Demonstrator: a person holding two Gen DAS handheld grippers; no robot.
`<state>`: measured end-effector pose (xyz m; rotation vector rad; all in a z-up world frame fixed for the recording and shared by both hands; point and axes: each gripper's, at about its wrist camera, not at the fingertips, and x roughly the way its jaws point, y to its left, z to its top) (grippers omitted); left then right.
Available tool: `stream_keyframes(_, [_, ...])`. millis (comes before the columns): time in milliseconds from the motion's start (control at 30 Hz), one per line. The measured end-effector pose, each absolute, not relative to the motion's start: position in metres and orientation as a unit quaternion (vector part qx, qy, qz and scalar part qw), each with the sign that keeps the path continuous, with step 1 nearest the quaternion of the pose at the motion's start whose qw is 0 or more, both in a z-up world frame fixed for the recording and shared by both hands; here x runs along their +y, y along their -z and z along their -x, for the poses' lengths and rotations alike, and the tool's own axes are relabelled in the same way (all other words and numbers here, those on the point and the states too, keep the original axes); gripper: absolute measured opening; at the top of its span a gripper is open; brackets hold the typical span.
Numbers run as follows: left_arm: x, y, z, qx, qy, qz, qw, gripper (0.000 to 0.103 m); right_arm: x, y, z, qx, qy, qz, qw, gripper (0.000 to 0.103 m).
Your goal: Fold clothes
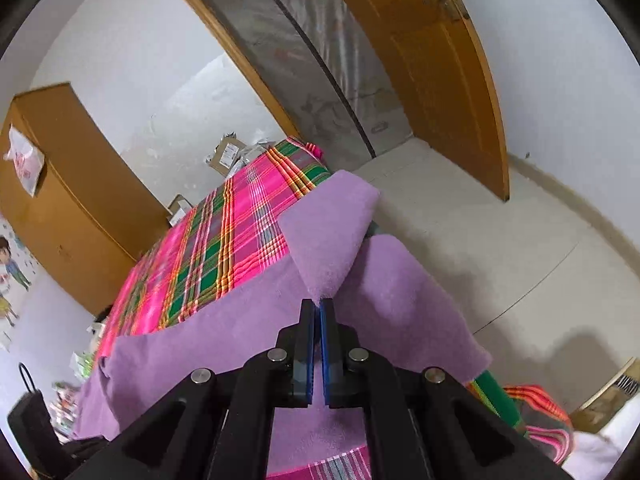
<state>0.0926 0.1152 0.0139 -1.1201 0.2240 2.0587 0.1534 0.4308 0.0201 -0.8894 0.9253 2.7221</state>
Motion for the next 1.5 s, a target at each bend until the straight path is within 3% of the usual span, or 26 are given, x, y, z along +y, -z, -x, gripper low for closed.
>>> stream_keyframes(367, [0.142, -0.015, -0.108, 0.141, -0.806, 0.425, 0.388, 0.024, 0.438, -0.039, -0.169, 0.32, -0.91, 0.256, 0.057, 0.002])
stream_keyframes(600, [0.141, -0.013, -0.101, 0.118, -0.797, 0.443, 0.393, 0.024, 0.44, -0.032, -0.192, 0.327, -0.91, 0.244, 0.072, 0.002])
stream_keyframes(1000, [0.143, -0.011, -0.099, 0.11, -0.795, 0.451, 0.391, 0.024, 0.439, -0.005, -0.187, 0.259, -0.908, 0.312, 0.103, 0.005])
stream_keyframes(1133, [0.142, -0.011, -0.097, 0.1, -0.794, 0.454, 0.392, 0.024, 0.428, -0.016, -0.178, 0.182, -0.923, 0.315, 0.125, 0.023])
stream_keyframes(1267, [0.142, -0.011, -0.096, 0.092, -0.792, 0.457, 0.393, 0.024, 0.423, -0.021, -0.158, 0.118, -0.928, 0.331, 0.12, 0.03])
stream_keyframes(1400, [0.141, -0.01, -0.095, 0.086, -0.792, 0.459, 0.394, 0.024, 0.431, -0.014, -0.128, 0.124, -0.915, 0.369, 0.1, 0.033])
stream_keyframes(1500, [0.14, -0.01, -0.093, 0.082, -0.791, 0.461, 0.394, 0.024, 0.452, -0.009, -0.117, 0.192, -0.904, 0.375, 0.078, 0.034])
